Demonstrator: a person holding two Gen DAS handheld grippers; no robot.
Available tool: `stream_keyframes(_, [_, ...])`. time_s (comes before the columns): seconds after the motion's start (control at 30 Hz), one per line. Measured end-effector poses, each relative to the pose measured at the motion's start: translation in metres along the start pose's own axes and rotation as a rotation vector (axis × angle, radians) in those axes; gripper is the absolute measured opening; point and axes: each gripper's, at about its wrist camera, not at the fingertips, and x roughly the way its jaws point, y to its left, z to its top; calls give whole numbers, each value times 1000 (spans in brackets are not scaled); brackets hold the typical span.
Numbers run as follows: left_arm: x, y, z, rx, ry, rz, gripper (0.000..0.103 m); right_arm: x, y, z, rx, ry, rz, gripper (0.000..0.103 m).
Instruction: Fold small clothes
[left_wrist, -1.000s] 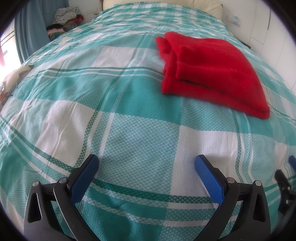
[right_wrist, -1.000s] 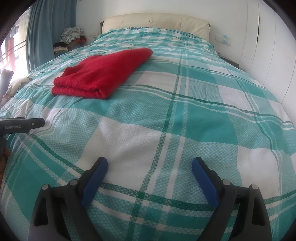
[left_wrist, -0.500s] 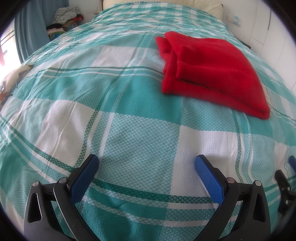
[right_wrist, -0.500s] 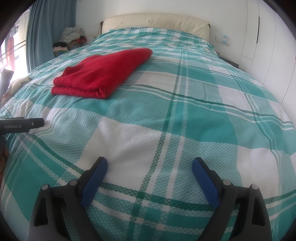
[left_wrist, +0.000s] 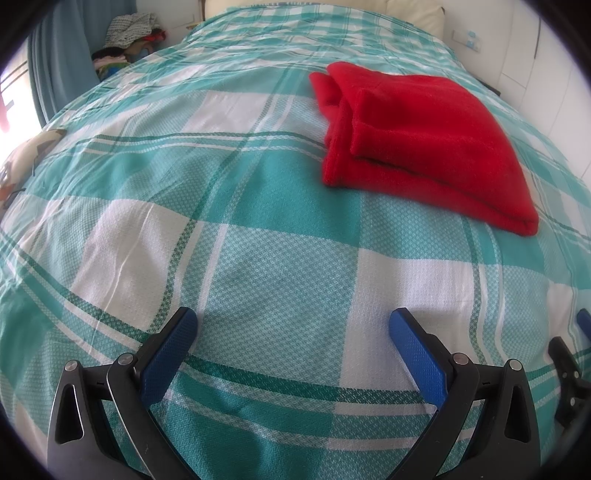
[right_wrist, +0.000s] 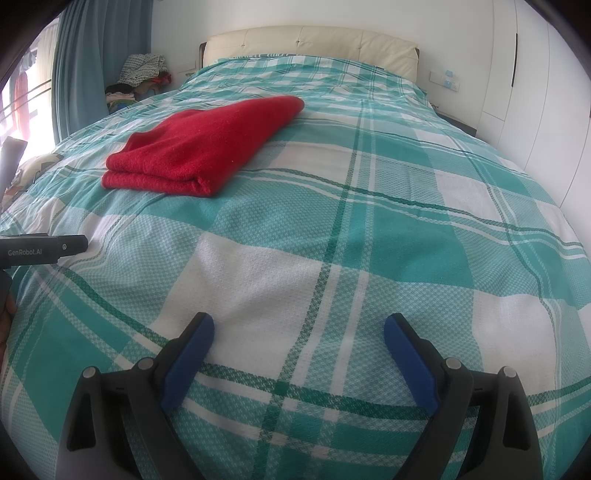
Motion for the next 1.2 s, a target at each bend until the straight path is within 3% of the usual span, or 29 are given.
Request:
stream_keyframes(0.9, [0,0,0,0,4,-1,103,0,1,0,-1,0,-1,94])
stream_keyframes(1.03, [-14,13,7,-36,45,-67,102,0,0,0,0,3,-1,94])
stream_keyframes(1.2, [-42,56,44,-230,-47,-254,103,-3,-7,8,7,53,26,95])
